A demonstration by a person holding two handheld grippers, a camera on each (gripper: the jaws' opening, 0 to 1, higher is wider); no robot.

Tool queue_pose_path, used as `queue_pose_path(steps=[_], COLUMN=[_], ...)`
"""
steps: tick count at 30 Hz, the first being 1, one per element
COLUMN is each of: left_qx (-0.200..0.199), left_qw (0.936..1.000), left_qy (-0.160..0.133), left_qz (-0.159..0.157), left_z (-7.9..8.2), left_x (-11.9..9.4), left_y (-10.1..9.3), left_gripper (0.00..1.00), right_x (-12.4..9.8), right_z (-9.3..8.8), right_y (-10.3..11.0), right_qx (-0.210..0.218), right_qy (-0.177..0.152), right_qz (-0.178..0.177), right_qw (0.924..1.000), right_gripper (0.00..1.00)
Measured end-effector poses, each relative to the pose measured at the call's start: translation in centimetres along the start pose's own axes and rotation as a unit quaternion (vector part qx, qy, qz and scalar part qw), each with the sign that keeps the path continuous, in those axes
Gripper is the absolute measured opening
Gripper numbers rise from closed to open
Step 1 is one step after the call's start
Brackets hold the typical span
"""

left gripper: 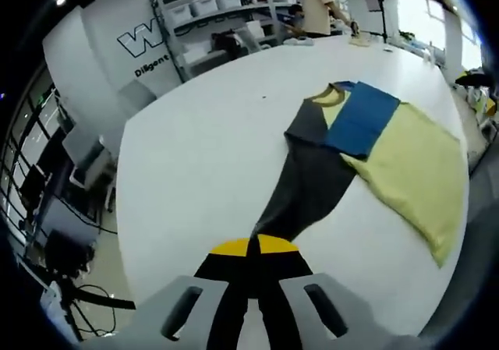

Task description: Fold the garment on the visible template until the final outline fits inside the template.

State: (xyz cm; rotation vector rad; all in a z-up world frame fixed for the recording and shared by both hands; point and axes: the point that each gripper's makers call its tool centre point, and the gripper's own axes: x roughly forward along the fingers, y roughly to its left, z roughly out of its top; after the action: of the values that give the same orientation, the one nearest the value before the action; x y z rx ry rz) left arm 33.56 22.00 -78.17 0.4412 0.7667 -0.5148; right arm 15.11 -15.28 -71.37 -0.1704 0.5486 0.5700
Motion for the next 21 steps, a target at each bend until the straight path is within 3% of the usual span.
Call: queue_pose_path(steps=[5, 9, 16, 21], left_qx=[-0.001, -0.026, -0.085, -0.102], left_qw=[0.9999, 0.9995, 0.995, 0.9931], left_qy=[0.012, 0.01, 0.04, 0.046], left_qz=[0.008, 0.013, 0.032, 0.035], left_z=[0.4, 0.4, -1.6, -2.3], left_x=[1.4, 2.6, 4.4, 5.3], left_y=[1.2, 2.2, 4.4, 5.1], left_gripper=[0.0, 0.0, 0.0, 0.0], right_x=[0.1, 0.1, 0.4, 0.4], right_z=[0.2, 0.1, -0.1, 0.0], right_y=[0.1, 0.0, 0.1, 0.3], right_qx=[-0.003, -0.004, -0.004, -0.006], right_qy=[-0.002, 0.001, 0.009, 0.011], right_qz=[0.0, -0.002, -0.003, -0.002], right_qw=[1.0, 1.0, 0.9999, 0.9999], right_gripper=[0.67, 0.68, 0.68, 0.68])
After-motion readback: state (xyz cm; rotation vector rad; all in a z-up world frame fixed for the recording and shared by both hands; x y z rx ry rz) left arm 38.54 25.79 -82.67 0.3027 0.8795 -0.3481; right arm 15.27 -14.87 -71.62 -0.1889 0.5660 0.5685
